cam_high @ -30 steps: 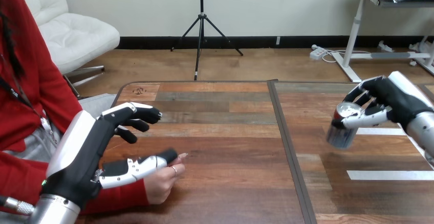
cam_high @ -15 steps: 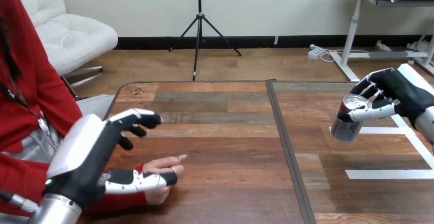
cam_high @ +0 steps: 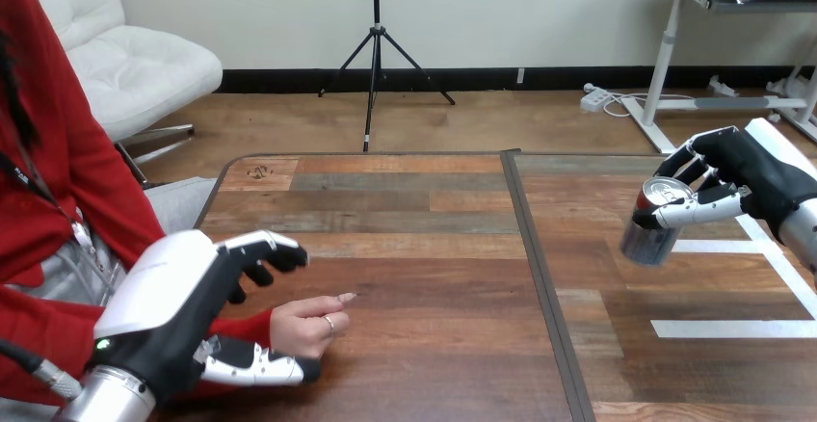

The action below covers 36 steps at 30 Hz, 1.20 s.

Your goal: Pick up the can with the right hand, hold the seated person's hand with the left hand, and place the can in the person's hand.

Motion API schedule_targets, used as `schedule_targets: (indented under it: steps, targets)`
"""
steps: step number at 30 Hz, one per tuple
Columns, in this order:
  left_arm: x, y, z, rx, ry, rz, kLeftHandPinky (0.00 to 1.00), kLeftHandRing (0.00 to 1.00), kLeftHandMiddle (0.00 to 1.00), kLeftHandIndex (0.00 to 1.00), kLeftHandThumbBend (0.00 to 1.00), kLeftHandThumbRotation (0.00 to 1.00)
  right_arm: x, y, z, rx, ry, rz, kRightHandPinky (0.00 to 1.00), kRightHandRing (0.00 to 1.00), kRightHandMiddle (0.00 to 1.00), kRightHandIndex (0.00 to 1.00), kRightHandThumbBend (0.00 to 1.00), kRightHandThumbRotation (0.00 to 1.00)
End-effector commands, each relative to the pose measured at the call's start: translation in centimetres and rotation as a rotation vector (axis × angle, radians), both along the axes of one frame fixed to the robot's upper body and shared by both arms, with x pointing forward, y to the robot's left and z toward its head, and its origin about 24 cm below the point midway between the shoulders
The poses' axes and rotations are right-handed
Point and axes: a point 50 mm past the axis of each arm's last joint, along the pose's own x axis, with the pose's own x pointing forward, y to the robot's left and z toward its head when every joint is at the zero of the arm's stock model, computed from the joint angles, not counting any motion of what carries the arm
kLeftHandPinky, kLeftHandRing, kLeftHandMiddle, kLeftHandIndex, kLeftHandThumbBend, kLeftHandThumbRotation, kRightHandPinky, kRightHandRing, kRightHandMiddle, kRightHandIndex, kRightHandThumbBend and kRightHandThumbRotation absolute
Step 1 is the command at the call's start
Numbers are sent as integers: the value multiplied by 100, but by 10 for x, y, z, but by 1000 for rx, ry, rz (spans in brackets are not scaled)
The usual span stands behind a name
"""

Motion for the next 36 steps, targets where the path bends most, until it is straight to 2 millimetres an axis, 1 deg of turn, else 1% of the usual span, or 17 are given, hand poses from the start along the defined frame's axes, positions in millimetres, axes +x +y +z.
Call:
schedule_targets:
  steps: [1, 16, 36]
  targets:
    - [11, -3, 11, 85, -35, -52, 57, 67, 71, 70, 100, 19, 15, 4, 42, 24, -170, 36, 35, 39, 45, 49, 71, 0]
    - [14, -2, -1, 149, -16, -50, 57, 65, 69, 68, 100, 14, 15, 6, 44, 26, -183, 44, 35, 39, 45, 49, 71, 0]
    - [19, -2, -19, 242, -14, 39, 60, 67, 69, 68, 100, 5, 15, 4, 44, 24, -172, 37, 35, 39, 45, 49, 71, 0]
